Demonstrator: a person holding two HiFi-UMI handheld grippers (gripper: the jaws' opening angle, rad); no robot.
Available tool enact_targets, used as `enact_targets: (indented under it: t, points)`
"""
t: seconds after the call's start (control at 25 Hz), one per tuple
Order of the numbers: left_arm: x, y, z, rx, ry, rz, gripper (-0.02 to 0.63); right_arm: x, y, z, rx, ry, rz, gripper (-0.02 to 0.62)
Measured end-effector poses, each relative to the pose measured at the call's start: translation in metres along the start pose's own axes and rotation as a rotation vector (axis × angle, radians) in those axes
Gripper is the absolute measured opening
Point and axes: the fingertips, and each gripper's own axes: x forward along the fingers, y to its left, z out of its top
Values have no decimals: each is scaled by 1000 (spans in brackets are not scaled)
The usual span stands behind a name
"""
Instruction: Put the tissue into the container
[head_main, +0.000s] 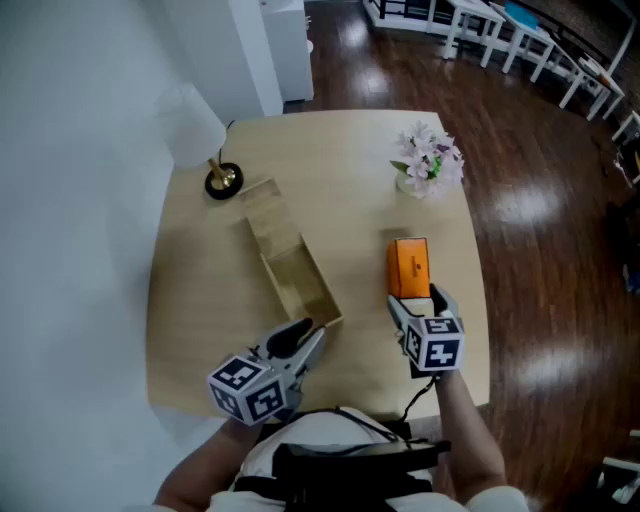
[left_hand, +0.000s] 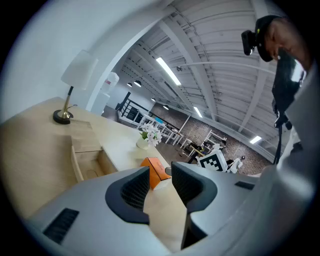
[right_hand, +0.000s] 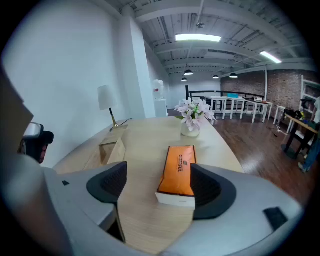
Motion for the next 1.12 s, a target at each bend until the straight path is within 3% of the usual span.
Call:
enact_targets:
  t: [0.36, 0.72, 1.12]
  points:
    - [54, -17, 25, 65, 11, -45, 126, 22, -29, 22, -40, -5, -38, 393]
    - [104, -11, -8, 80, 138, -31, 126, 65, -49, -3, 20, 87, -44, 428]
    - [126, 0, -39, 72, 249, -4, 126, 104, -49, -30, -28, 194, -57, 457]
